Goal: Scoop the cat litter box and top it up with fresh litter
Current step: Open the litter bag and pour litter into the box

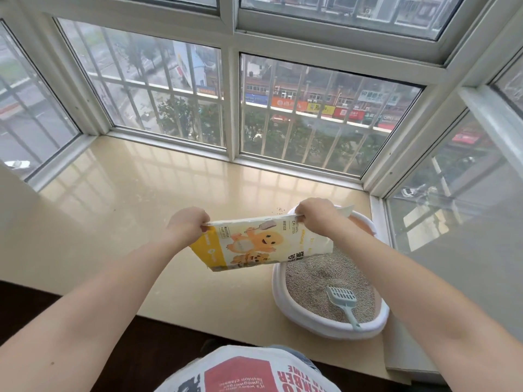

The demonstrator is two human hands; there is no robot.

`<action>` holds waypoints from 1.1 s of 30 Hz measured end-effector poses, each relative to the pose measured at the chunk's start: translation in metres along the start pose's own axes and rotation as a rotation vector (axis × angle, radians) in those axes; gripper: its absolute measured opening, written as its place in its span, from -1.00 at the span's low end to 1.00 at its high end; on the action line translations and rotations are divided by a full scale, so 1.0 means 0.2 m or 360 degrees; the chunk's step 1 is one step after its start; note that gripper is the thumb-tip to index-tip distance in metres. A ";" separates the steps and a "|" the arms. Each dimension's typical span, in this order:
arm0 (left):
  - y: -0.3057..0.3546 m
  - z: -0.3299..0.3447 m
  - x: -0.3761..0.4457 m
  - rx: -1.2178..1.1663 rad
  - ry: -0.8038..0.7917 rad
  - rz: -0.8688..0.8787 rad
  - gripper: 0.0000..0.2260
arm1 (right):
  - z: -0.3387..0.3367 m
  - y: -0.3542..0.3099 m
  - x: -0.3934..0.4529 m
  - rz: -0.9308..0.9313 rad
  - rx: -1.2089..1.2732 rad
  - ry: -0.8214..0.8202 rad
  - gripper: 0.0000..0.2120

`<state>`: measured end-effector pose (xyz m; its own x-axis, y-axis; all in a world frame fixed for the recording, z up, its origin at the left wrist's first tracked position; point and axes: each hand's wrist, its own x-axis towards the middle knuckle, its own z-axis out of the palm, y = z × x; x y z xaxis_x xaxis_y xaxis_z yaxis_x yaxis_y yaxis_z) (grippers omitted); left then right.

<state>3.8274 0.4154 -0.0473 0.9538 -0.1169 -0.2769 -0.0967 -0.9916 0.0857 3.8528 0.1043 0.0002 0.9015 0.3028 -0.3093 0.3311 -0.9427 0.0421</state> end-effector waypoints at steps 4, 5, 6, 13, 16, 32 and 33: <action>-0.03 0.04 -0.01 -0.0034 0.0007 0.0007 -0.77 | 0.00 -0.01 0.02 -0.0032 -0.0052 0.0015 -0.76; -0.03 0.04 -0.01 -0.0037 0.0010 0.0014 -0.78 | 0.00 -0.01 0.02 -0.0037 -0.0060 0.0018 -0.79; -0.03 0.04 -0.02 -0.0035 0.0016 0.0027 -0.79 | 0.00 -0.02 0.02 -0.0044 -0.0067 0.0020 -0.80; 0.02 0.03 0.01 -0.0048 -0.0062 0.0119 -0.88 | 0.02 0.03 -0.02 -0.0012 -0.0006 0.0012 -0.81; 0.09 0.03 0.03 -0.0169 -0.0104 0.0136 -0.71 | 0.03 0.05 -0.04 0.0004 -0.0028 -0.0040 -0.75; 0.94 0.10 0.08 -0.0822 -0.0033 0.0357 -0.89 | 0.06 -0.02 -0.07 -0.0084 -0.0136 -0.0018 -0.82; 0.93 0.11 0.09 -0.0849 -0.0019 0.0319 -0.85 | 0.07 -0.02 -0.06 -0.0087 -0.0121 0.0010 -0.84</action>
<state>3.8204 0.2283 -0.0571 0.9279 -0.3036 -0.2162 -0.1153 -0.7854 0.6081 3.8361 0.1025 -0.0089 0.8833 0.3544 -0.3070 0.3996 -0.9115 0.0976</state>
